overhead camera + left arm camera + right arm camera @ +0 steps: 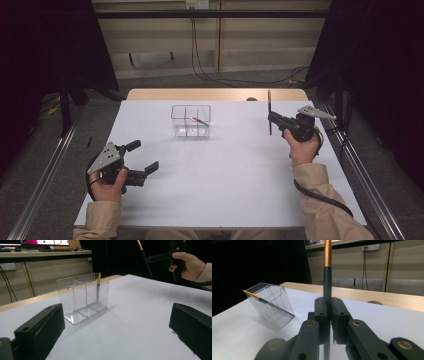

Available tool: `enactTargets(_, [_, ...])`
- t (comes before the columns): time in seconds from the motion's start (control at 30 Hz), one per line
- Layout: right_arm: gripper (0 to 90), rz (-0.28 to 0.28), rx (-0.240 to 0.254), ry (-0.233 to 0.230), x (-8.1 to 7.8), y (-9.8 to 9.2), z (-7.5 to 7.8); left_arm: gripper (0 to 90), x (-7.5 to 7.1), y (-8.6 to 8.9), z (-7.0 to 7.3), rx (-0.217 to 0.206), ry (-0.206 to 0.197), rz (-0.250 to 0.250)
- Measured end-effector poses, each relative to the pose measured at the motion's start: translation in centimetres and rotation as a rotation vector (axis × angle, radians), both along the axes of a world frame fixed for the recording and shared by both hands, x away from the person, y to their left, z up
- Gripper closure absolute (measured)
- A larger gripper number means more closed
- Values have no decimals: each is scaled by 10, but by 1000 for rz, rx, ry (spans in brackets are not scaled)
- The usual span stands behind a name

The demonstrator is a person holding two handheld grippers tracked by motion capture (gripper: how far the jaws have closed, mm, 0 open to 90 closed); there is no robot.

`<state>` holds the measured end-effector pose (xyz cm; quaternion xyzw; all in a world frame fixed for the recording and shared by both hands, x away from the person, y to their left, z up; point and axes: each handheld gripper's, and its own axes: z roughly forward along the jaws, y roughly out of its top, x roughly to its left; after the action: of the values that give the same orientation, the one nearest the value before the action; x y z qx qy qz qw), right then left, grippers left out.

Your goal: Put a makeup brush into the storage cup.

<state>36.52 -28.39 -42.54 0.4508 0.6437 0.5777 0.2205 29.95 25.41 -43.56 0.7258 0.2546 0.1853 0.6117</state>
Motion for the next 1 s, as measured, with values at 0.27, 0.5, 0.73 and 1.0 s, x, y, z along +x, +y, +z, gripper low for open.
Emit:
enactTargets(0.27, [845,49,21,-13,-5,5,0,0,0,-1,0,-2,1,-3])
enactTargets(0.5, [845,93,17,-21,-8,14,1,0,0,-2,0,1,1,-3])
enactTargets(0.73, [844,135,21,-30,-10,26,3,0,0,-2,0,-2,1,-4])
enactTargets(1.0, [844,193,24,-39,-16,41,3,0,0,-2,-1,-4,4,-5])
